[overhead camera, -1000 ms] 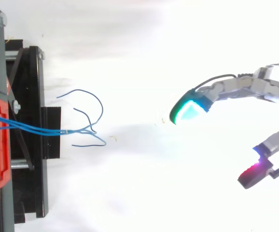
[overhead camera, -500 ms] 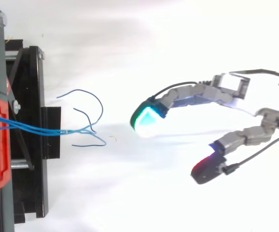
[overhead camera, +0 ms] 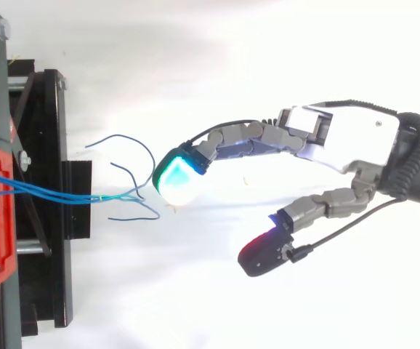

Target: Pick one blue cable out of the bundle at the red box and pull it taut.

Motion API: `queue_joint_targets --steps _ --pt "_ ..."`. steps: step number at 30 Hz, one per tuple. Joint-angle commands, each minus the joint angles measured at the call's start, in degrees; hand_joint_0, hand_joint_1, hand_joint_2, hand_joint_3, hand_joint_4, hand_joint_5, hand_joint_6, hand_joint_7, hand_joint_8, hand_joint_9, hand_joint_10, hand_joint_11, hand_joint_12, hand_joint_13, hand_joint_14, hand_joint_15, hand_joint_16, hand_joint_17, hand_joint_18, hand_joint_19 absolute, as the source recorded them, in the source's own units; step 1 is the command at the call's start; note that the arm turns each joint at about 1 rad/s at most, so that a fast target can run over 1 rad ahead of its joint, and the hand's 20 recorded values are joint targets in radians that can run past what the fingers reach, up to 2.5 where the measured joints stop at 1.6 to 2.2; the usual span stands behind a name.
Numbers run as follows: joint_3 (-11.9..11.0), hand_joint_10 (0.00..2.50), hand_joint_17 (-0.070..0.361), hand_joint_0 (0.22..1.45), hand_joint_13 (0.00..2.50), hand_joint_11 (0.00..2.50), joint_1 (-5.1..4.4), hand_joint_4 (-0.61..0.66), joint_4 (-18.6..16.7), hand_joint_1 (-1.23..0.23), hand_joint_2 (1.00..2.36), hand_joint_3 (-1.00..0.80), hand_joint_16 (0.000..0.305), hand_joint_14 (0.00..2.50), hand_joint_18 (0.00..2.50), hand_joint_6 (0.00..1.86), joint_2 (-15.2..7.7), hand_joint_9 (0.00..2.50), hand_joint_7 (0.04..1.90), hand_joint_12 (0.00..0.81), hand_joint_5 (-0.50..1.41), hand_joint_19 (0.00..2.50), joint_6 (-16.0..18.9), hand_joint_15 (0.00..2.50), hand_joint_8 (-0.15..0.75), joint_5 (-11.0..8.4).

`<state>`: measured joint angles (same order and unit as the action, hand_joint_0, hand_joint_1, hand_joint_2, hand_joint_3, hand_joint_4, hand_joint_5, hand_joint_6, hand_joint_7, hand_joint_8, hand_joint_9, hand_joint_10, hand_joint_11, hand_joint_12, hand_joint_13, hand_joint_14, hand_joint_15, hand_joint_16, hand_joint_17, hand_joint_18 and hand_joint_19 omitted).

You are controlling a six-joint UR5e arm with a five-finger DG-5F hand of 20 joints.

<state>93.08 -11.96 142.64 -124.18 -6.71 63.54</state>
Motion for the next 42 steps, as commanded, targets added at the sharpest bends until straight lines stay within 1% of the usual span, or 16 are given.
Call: queue_joint_targets --steps 1,4,5,6,7,12,21,28,31,32,33,35,37,38,40,42 --pt "-1.1 0.0 0.112 0.46 0.39 0.12 0.27 0.34 0.1 -0.75 1.0 -0.5 0.05 0.0 0.27 0.5 -0.9 0.5 0.72 0.372 -0.18 0.09 -0.6 0.13 0.327 -0.09" --pt "-6.0 0.0 0.109 0.47 0.38 0.13 1.15 0.33 0.4 -0.75 1.0 -0.5 0.048 0.0 0.27 0.5 -4.8 0.5 0.72 0.365 -0.18 0.09 0.7 0.13 0.32 1.06" --pt "-7.0 0.0 0.108 0.48 0.38 0.13 1.41 0.33 0.9 -0.75 1.0 -0.5 0.048 0.0 0.27 0.5 -5.6 0.5 0.72 0.363 -0.18 0.09 1.1 0.14 0.319 1.94" --pt "-7.0 0.0 0.108 0.48 0.38 0.13 1.41 0.33 0.9 -0.75 1.0 -0.5 0.048 0.0 0.26 0.5 -5.6 0.5 0.72 0.362 -0.18 0.1 1.1 0.14 0.319 1.94" --pt "-8.5 0.0 0.108 0.48 0.38 0.12 1.5 0.33 1.5 -0.75 1.0 -0.5 0.048 0.0 0.27 0.5 -6.3 0.5 0.72 0.362 -0.18 0.1 1.3 0.14 0.319 2.73" --pt "-9.7 0.0 0.108 0.48 0.38 0.13 1.85 0.34 3.0 -0.74 1.0 -0.5 0.048 0.0 0.26 0.5 -6.3 0.51 0.72 0.362 -0.18 0.1 0.6 0.13 0.317 3.78" --pt "-9.6 0.0 0.108 0.48 0.38 0.12 2.64 0.34 3.1 -0.73 1.0 -0.5 0.048 0.0 0.26 0.5 -6.3 0.51 0.72 0.362 -0.18 0.1 0.6 0.14 0.318 3.87" --pt "-9.6 0.0 0.106 0.49 0.38 0.13 2.82 0.34 1.5 -0.73 1.0 -0.5 0.047 0.0 0.26 0.5 -6.4 0.51 0.73 0.36 -0.17 0.11 -1.5 0.14 0.317 3.96" --pt "-9.7 0.0 0.106 0.49 0.39 0.13 2.82 0.35 -0.9 -0.73 1.0 -0.5 0.047 0.01 0.26 0.5 -6.4 0.51 0.74 0.356 -0.17 0.11 -3.4 0.14 0.317 4.31" --pt "-9.8 0.0 0.105 0.5 0.39 0.12 2.82 0.35 -1.5 -0.73 1.0 -0.5 0.047 0.0 0.26 0.5 -7.6 0.51 0.74 0.356 -0.17 0.11 -4.0 0.14 0.312 4.49" --pt "-9.8 0.0 0.105 0.5 0.39 0.13 2.82 0.35 -1.5 -0.74 1.0 -0.5 0.047 0.0 0.25 0.5 -7.6 0.51 0.75 0.355 -0.17 0.12 -4.0 0.14 0.312 4.49" --pt "-12.5 0.0 0.105 0.5 0.39 0.13 3.26 0.35 -2.8 -0.74 1.0 -0.5 0.046 0.01 0.26 0.5 -10.9 0.51 0.75 0.355 -0.16 0.11 -2.8 0.14 0.312 5.36" --pt "-14.5 0.0 0.105 0.5 0.39 0.13 3.52 0.36 -2.7 -0.73 1.0 -0.5 0.046 0.0 0.26 0.5 -12.4 0.51 0.77 0.352 -0.16 0.11 -1.5 0.14 0.313 6.51" --pt "-18.1 0.0 0.104 0.51 0.39 0.14 3.78 0.36 -1.8 -0.73 1.0 -0.5 0.046 0.0 0.26 0.5 -14.4 0.52 0.77 0.352 -0.16 0.12 0.2 0.14 0.312 8.62" --pt "-19.6 0.0 0.103 0.51 0.39 0.13 3.78 0.36 -0.1 -0.73 1.0 -0.5 0.046 0.0 0.26 0.5 -14.6 0.52 0.78 0.351 -0.16 0.12 -0.1 0.13 0.311 9.23" --pt "-19.9 0.0 0.102 0.52 0.4 0.13 3.78 0.37 0.9 -0.73 1.0 -0.5 0.046 0.0 0.26 0.5 -14.6 0.53 0.8 0.346 -0.15 0.12 -0.7 0.15 0.31 9.23"
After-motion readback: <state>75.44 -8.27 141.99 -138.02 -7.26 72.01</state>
